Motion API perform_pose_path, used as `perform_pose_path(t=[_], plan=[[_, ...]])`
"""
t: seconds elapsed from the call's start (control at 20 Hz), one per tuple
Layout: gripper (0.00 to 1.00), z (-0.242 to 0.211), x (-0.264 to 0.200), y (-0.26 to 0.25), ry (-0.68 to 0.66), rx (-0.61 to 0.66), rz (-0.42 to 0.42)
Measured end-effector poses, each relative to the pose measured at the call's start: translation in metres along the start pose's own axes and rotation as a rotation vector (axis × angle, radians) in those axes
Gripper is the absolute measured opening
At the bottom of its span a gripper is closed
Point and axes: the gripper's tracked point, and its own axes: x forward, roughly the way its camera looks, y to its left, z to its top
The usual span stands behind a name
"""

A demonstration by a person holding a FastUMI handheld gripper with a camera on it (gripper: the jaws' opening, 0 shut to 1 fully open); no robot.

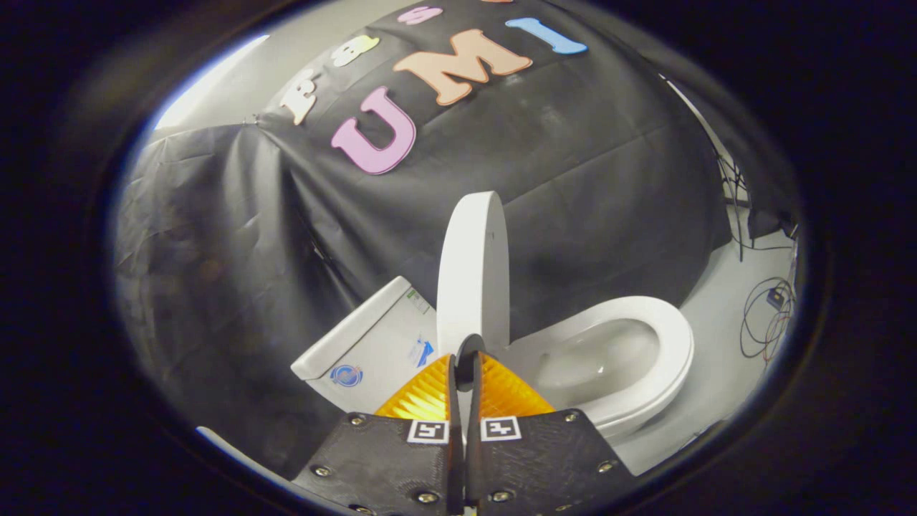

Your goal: Open the toilet lid.

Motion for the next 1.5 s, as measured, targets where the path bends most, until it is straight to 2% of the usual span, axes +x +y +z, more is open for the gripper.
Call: perform_pose_path(t=[0.85, 1.5], plan=[[0.03, -0.001, 0.016, 0.045, -0.086, 0.036, 0.129], [0.04, -0.009, 0.029, 0.087, -0.171, -0.069, 0.023]])
